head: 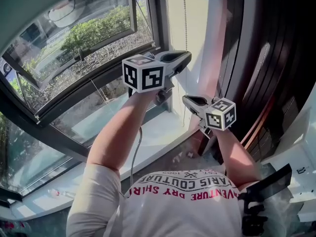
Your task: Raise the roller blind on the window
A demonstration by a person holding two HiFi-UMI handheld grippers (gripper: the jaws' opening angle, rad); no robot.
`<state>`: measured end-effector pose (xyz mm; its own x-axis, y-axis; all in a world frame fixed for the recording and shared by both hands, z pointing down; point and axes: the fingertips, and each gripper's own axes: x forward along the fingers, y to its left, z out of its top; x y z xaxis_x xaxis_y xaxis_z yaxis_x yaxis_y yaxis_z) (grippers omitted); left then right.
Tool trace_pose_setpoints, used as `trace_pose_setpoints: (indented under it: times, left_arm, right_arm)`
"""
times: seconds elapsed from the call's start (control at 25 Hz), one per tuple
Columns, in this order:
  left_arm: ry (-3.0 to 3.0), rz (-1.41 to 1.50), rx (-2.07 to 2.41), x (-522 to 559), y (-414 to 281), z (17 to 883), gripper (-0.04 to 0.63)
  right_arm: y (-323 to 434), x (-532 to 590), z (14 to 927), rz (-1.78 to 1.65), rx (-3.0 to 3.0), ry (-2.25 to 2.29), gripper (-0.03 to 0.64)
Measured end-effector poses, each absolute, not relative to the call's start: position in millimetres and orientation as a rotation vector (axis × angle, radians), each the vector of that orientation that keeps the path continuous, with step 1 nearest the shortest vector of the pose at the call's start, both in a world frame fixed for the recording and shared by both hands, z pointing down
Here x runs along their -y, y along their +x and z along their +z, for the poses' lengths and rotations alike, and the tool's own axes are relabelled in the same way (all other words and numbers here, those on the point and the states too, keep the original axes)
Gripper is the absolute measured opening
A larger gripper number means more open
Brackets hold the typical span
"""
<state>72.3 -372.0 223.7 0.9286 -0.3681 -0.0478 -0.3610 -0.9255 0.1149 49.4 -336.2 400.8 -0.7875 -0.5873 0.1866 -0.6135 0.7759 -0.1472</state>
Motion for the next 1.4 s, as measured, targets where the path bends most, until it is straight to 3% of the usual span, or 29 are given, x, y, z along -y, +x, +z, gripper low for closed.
trace_pose_setpoints:
  times: [0.64, 1.4]
  left_arm:
    - [3.025, -0.076, 0.633, 373, 67, 230, 0.006]
    - [2.963, 0.146, 0.664, 359, 77, 347, 0.006]
  right_arm:
    - [48, 335, 410, 0.329, 2.830, 0.951, 0.006]
    - [62, 323, 528, 0.549, 2.628, 0.924, 0.006]
